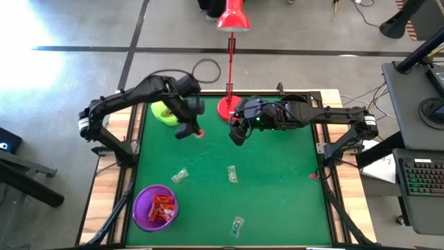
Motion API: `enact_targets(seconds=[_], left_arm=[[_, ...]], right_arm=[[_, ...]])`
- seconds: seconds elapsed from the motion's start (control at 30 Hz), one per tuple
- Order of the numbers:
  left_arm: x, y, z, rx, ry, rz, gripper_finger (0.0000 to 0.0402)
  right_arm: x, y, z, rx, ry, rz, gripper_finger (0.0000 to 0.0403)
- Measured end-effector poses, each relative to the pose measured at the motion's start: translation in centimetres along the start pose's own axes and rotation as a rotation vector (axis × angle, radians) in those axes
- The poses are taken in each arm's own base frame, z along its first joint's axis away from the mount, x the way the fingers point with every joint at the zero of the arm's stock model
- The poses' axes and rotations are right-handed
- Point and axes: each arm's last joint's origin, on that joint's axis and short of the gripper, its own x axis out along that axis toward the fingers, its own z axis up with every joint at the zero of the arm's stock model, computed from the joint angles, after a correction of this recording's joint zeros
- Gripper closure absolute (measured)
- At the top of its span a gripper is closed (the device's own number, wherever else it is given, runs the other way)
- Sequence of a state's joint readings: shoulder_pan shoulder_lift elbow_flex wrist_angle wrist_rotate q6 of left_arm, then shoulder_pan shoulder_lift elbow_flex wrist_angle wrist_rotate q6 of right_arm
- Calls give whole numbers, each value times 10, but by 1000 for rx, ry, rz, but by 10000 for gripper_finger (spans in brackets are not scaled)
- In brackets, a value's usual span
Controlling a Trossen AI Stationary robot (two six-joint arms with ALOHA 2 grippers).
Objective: Sort candy
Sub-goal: Put the orange candy into the violet bucket
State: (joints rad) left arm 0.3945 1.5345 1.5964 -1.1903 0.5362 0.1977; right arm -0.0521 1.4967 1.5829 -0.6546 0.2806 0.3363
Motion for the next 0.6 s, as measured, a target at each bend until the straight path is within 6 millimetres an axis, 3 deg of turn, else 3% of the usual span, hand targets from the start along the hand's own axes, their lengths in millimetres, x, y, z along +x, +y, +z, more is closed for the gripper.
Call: enact_targets(seconds=[0.37, 0.6], left_arm=[[22, -57, -20, 32, 290, -127, 389], [30, -88, -30, -35, 406, -148, 390]], right_arm=[[1, -1, -3, -7, 23, -12, 249], [1, -1, -4, -10, 34, -16, 255]])
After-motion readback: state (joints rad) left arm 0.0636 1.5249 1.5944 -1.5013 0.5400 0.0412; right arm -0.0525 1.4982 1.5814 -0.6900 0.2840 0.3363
